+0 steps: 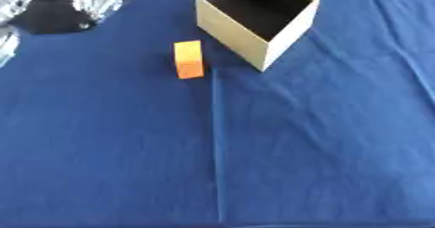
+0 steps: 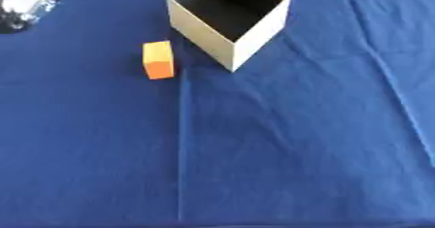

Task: Pick up objects on the table and place them in the box.

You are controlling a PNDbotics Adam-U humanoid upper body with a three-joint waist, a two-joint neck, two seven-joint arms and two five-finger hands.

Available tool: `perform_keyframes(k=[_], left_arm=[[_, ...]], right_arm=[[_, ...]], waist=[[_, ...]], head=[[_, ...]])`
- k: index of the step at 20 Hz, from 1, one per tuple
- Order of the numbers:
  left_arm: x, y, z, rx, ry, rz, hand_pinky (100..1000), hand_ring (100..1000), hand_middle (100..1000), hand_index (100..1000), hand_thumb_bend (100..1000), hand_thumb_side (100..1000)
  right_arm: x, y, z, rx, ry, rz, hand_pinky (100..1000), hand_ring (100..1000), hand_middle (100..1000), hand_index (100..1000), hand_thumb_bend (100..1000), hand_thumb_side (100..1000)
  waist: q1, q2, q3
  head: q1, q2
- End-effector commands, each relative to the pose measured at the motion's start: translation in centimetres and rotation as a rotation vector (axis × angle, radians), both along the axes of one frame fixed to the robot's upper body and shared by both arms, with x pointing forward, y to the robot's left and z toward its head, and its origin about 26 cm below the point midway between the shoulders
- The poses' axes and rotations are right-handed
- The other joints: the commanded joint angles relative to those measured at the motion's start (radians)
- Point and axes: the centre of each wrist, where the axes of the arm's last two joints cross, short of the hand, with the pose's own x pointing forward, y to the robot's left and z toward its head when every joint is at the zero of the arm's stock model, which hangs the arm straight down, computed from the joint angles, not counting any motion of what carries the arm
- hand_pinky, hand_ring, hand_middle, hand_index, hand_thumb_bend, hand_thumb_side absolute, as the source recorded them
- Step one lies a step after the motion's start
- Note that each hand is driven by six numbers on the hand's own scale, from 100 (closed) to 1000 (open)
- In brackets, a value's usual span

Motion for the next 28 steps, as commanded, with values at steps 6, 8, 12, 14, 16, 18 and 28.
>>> perform_keyframes(k=[6, 8, 12, 14, 16, 18, 28], left_arm=[[0.9, -2.7, 3.7, 0.376, 0.138, 0.022, 571, 690, 735, 840, 450, 729], [1.3, -2.9, 3.6, 0.443, 0.176, 0.025, 590, 702, 745, 853, 534, 675], [1.9, -2.9, 3.5, 0.537, 0.261, 0.045, 632, 741, 768, 869, 623, 594], [2.1, -2.8, 3.3, 0.572, 0.285, 0.069, 645, 755, 776, 873, 638, 564], [2.4, -2.7, 3.2, 0.597, 0.295, 0.096, 657, 769, 780, 860, 645, 539], [2.8, -2.6, 3.0, 0.622, 0.306, 0.119, 663, 769, 770, 842, 611, 506], [4.2, -2.3, 2.3, 0.648, 0.328, 0.153, 669, 773, 774, 840, 525, 442]], right_arm=[[-0.4, -0.1, 0.8, -0.016, -0.027, 0.002, 795, 736, 670, 768, 100, 802], [-0.4, -0.1, 0.9, -0.016, -0.027, 0.002, 795, 736, 670, 768, 100, 802], [-0.4, -0.1, 0.8, -0.015, -0.025, 0.001, 795, 736, 670, 767, 100, 803], [-0.4, -0.1, 0.8, -0.014, -0.025, 0.001, 795, 736, 670, 767, 100, 803], [-0.4, -0.1, 0.8, -0.013, -0.025, 0.002, 795, 736, 670, 767, 100, 802], [-0.4, -0.1, 0.8, -0.012, -0.025, 0.003, 795, 736, 670, 766, 100, 801], [-0.4, -0.1, 0.7, -0.008, -0.023, 0.002, 795, 736, 671, 766, 100, 801]], waist=[[0.001, -0.025, 0.01], [0.001, -0.025, 0.009], [0.003, -0.025, 0.007], [0.005, -0.026, 0.005], [0.006, -0.027, 0.004], [0.008, -0.029, 0.002], [0.009, -0.032, 0.001]], head=[[-0.044, -0.006], [-0.048, -0.008], [-0.053, -0.009], [-0.055, -0.006], [-0.057, -0.004], [-0.054, 0.0], [-0.051, 0.006]])
